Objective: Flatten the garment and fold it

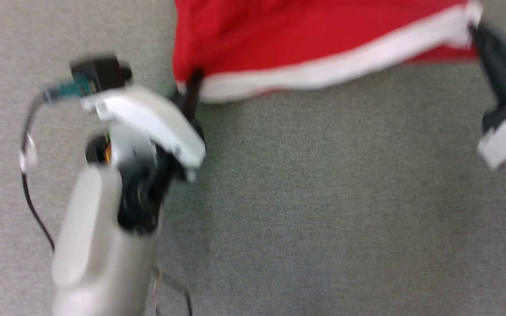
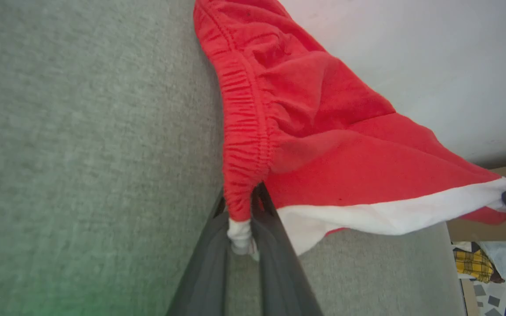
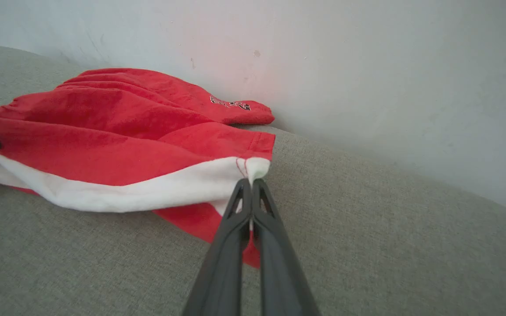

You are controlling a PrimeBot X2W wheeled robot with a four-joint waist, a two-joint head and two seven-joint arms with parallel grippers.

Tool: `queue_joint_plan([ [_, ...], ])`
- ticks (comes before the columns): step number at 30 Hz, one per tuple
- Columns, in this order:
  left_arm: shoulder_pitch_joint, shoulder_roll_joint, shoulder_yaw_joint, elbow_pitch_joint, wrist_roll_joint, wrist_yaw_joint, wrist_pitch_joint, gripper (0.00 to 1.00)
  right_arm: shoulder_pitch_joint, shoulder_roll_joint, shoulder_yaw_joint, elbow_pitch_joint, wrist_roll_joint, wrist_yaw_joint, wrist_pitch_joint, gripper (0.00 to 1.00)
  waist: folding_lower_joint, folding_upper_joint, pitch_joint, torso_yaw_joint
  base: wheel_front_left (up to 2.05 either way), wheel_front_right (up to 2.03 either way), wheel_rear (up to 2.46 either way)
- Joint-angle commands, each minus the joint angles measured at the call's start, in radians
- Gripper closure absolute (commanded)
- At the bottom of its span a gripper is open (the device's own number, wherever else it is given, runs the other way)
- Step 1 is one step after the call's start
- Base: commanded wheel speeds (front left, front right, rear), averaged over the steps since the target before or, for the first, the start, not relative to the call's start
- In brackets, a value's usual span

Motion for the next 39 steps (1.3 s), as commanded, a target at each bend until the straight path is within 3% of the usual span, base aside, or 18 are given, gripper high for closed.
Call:
queue_joint_plan([
  [1, 0.024, 0.004, -0.002, -0.005, -0.004, 0.005, 0.003, 1.00, 0.017, 0.009, -0.007, -0.008, -0.007, -0.002, 0.001, 1.00, 0.0003, 0.0000, -0.046, 0.006, 0.00, 0.00, 0.00],
  [9, 0.278, 0.024, -0.045, -0.070, -0.022, -0.009, 0.017, 1.00, 0.318, 0.130, -0.098, -0.048, -0.024, -0.002, 0.033, 1.00, 0.0003, 0.0000, -0.141, 0.015, 0.00, 0.00, 0.00],
  [17, 0.486, 0.039, -0.071, -0.097, -0.051, -0.024, 0.015, 1.00, 0.559, 0.211, -0.154, -0.079, -0.013, -0.002, 0.102, 1.00, 0.0003, 0.0000, -0.239, 0.024, 0.00, 0.00, 0.00],
  [30, 0.777, 0.096, -0.091, -0.166, -0.110, -0.024, 0.073, 1.00, 0.820, 0.271, -0.189, -0.185, 0.004, -0.002, 0.276, 1.00, 0.0003, 0.0000, -0.378, 0.031, 0.00, 0.00, 0.00],
  [39, 0.815, 0.089, -0.100, -0.208, -0.130, -0.028, 0.071, 1.00, 0.870, 0.276, -0.216, -0.260, -0.001, -0.002, 0.329, 1.00, 0.0003, 0.0000, -0.402, 0.073, 0.00, 0.00, 0.00],
])
